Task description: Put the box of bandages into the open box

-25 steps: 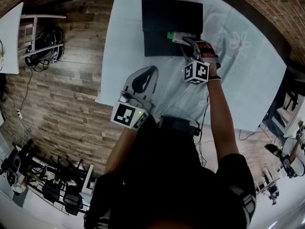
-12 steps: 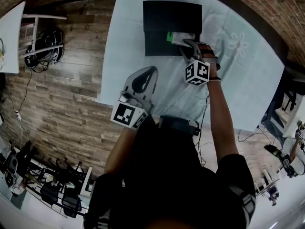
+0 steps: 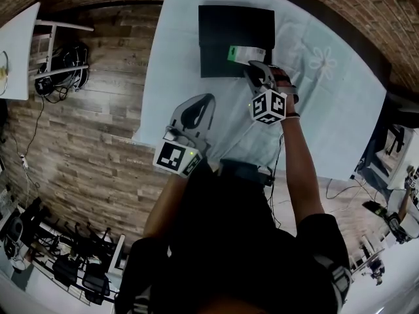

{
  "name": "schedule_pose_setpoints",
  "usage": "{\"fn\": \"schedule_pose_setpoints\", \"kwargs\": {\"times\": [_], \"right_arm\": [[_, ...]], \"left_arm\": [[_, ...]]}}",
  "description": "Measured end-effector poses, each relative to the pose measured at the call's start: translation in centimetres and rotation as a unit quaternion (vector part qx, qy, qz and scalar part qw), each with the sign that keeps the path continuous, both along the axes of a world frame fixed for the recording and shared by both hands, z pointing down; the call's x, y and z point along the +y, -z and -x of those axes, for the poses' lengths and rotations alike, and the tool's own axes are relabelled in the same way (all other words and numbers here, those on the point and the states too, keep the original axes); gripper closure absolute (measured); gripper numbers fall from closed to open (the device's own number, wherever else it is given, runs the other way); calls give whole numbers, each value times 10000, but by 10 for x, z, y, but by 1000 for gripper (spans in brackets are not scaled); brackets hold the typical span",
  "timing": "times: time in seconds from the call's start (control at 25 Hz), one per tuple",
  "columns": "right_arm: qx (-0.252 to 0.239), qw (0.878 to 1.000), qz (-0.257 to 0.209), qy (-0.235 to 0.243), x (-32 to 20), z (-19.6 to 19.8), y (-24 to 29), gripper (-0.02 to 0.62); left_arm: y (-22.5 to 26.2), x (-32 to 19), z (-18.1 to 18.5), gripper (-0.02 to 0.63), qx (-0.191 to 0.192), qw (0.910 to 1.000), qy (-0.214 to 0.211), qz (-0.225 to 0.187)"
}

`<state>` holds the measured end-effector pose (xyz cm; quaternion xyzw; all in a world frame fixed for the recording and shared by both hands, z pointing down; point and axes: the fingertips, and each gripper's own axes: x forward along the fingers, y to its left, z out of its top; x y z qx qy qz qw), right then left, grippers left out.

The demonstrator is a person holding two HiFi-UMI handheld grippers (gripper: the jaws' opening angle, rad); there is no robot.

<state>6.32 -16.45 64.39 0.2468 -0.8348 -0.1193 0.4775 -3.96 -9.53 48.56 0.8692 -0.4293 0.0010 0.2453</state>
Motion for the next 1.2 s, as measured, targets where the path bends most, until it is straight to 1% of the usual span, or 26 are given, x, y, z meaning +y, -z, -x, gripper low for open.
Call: {"fn": "schedule_pose_setpoints", "kwargs": {"times": [0.16, 0.24, 0.28, 0.36, 0.44, 0.6, 0.76, 0.84, 1.12, 1.2], "right_arm": [[-492, 9980, -100, -380, 10, 8, 25, 526], [-904, 9938, -127, -642, 16, 13, 41, 544], [-1192, 9897, -122, -789, 21, 16, 51, 549], [-1807, 9771, -78, -1125, 30, 20, 71, 554], [-2263, 9630, -64, -1461, 38, 21, 89, 560], [-2806, 9376, -4, -2051, 52, 14, 113, 566], [-3467, 9036, 121, -2511, 73, 7, 137, 568], [-3680, 8916, 65, -2640, 84, 5, 149, 568], [-4248, 8627, -171, -2738, 120, 17, 195, 568], [-4424, 8514, -283, -2805, 131, 16, 208, 568]], "left_arm": [[8, 6, 0, 566, 30, 10000, -21, -91], [13, 10, 0, 566, 43, 9999, -32, -133], [15, 13, 0, 566, 56, 9999, -39, -153], [19, 18, -1, 566, 82, 9998, -52, -188], [23, 23, 0, 566, 100, 9997, -65, -223], [31, 33, 0, 566, 140, 9992, -137, -362], [43, 47, 0, 566, 115, 9985, -217, -492], [51, 53, 0, 566, 79, 9980, -257, -569], [66, 74, 9, 566, -121, 9965, -253, -791], [68, 81, 12, 566, -200, 9962, -224, -815]]}}
